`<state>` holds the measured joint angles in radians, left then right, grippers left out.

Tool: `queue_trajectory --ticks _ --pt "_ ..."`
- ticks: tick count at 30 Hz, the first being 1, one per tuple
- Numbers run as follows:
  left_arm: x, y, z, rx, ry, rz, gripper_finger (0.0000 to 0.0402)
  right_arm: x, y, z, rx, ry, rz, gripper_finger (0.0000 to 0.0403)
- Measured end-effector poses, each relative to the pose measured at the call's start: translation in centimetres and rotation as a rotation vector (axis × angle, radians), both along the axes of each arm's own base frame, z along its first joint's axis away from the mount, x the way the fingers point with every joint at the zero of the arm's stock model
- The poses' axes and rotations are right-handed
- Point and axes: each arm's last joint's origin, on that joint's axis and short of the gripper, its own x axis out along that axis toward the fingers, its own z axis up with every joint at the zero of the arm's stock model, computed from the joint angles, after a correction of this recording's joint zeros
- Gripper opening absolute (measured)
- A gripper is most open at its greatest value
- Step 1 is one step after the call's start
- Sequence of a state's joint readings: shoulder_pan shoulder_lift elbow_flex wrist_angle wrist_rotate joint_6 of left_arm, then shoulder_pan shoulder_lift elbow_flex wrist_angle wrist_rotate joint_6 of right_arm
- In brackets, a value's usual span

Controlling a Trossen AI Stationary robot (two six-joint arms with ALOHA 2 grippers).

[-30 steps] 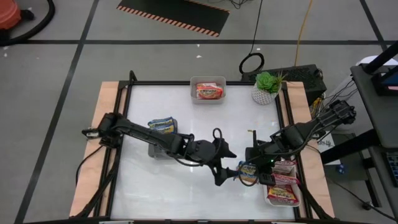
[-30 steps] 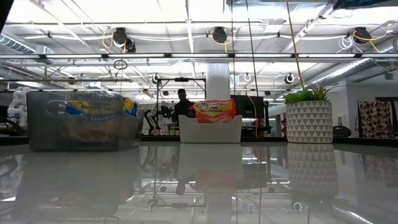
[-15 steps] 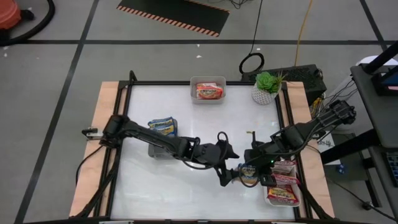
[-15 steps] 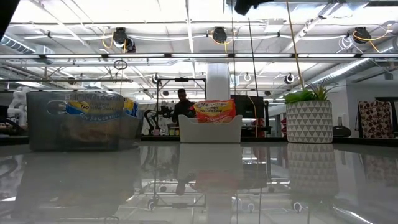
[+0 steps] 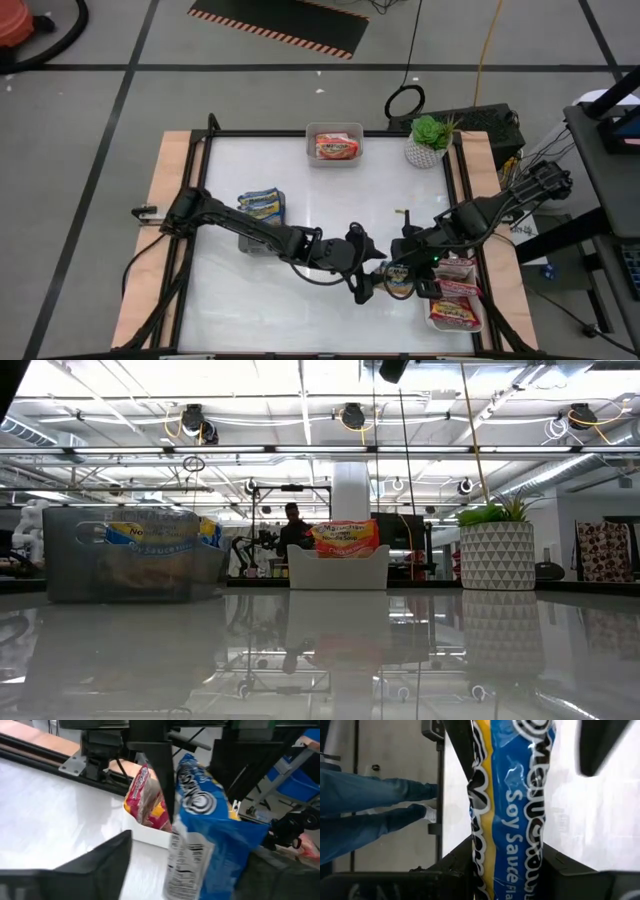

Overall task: Sort Maruchan noodles
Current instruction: Put the blue noodle pack into the black bin

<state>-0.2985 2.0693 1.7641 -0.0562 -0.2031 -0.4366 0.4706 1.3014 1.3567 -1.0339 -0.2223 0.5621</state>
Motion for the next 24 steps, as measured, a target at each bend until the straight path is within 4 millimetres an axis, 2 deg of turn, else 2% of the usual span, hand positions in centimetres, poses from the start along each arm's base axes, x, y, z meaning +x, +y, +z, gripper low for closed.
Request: queue_trajectory --ticks 6,11,19,24 --pt "0.03 -0.09 0.10 0.010 -0.010 -0.033 0.0187 0.09 -0.22 -0.03 -0.020 -0.007 -0.014 0.0116" --pt "0.04 -0.03 0.08 -0.010 -0.007 -0.024 0.0127 0.26 -0.76 -0.08 -0.019 0.006 -0.036 0.0116" --pt "0.17 -0.05 0.24 -0.057 -0.030 -0.009 0.0120 0.27 -0.92 -0.02 0.002 0.023 -0.069 0.0118" --pt "0.20 -0.21 0.49 -0.083 -0.056 -0.003 0.0121 -0.39 -0.96 0.65 0.016 -0.010 -0.067 0.0147"
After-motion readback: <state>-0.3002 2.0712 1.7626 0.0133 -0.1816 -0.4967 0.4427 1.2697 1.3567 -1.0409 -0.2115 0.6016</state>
